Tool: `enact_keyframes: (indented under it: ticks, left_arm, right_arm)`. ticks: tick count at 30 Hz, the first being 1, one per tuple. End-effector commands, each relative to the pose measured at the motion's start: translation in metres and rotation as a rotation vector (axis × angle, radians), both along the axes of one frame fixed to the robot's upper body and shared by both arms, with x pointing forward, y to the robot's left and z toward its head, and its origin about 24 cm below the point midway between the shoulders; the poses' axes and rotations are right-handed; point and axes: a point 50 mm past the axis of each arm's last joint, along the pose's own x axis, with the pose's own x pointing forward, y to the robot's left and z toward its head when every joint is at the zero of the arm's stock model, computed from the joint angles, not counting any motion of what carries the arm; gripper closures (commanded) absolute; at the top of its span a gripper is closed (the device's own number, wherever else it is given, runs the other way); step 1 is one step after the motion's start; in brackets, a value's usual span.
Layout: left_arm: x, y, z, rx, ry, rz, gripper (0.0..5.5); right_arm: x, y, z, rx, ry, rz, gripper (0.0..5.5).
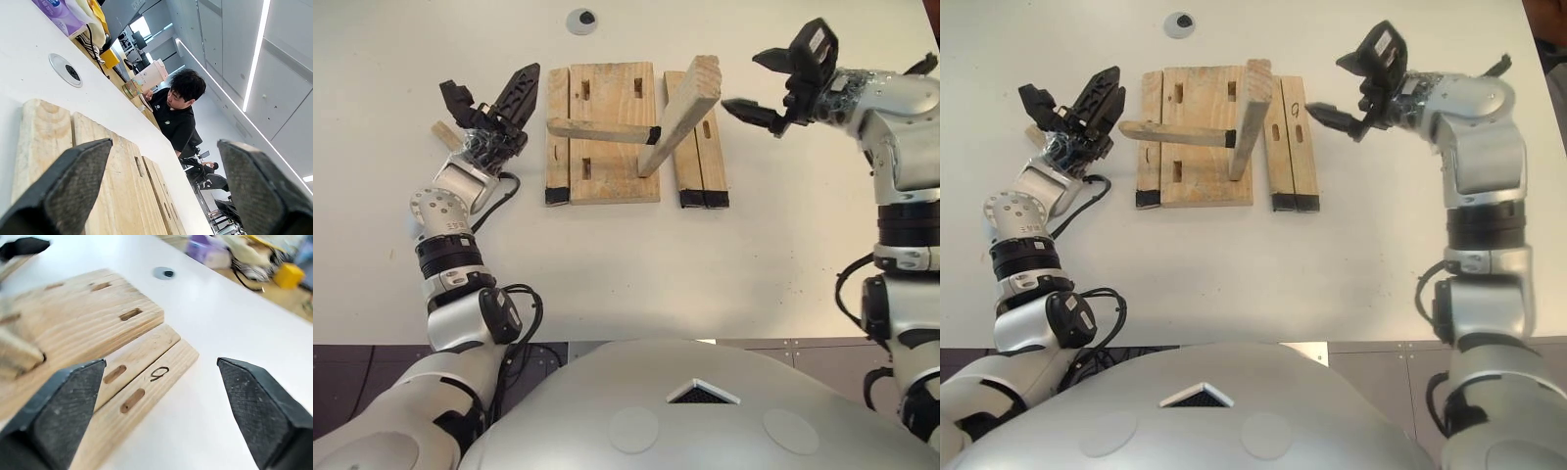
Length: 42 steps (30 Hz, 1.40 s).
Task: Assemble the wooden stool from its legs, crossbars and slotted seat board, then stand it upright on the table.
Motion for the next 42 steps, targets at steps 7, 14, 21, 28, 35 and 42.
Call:
enact_keyframes:
  ticks: [7,14,21,28,35,42]
  left_arm:
    - [-0.003,0.003,-0.003,0.025,0.028,0.025,1.56]
    - [-0.007,0.002,-0.006,0.02,0.036,0.031,1.56]
    - [-0.01,0.003,-0.007,0.015,0.039,0.041,1.56]
    - [-0.01,0.002,-0.007,0.015,0.038,0.045,1.56]
    - [0.015,0.0,0.047,0.282,-0.187,0.095,1.56]
    - [0.035,-0.019,0.134,0.371,-0.481,0.021,1.56]
  right_arm:
    - [-0.046,0.04,-0.051,0.15,0.279,-0.361,1.32]
    - [-0.057,0.037,-0.07,-0.013,0.341,-0.349,1.32]
    - [-0.054,0.025,-0.066,-0.003,0.343,-0.419,1.32]
    - [-0.058,0.015,-0.072,-0.1,0.351,-0.406,1.76]
    - [-0.07,0.014,-0.082,-0.245,0.349,-0.239,2.86]
    - [-0.03,0.0,-0.035,-0.034,0.171,-0.32,3.48]
